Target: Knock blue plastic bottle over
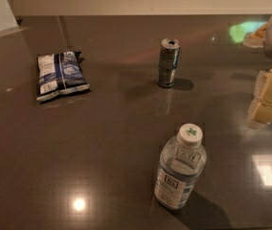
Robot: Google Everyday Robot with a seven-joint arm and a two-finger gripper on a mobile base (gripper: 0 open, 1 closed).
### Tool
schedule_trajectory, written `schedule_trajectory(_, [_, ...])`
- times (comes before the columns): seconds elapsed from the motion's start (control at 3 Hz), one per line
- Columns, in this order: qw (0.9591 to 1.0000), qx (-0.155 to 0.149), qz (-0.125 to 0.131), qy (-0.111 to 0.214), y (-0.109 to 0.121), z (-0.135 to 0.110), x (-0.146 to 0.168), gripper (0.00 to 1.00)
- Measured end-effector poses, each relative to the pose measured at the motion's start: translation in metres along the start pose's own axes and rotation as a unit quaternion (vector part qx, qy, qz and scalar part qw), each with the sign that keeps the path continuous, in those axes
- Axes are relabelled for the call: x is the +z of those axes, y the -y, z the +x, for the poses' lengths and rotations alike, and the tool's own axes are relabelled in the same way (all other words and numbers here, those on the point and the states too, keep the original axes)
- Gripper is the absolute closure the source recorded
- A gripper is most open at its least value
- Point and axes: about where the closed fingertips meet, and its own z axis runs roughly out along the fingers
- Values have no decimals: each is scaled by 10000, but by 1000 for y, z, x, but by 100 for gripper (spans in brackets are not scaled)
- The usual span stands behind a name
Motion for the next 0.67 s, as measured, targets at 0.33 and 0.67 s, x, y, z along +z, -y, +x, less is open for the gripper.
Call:
schedule_trajectory(0.33, [10000, -5, 11, 11, 0, -1, -1, 0])
schedule_trajectory(0.67, [9997, -28, -109, 224, -7, -3, 2, 0])
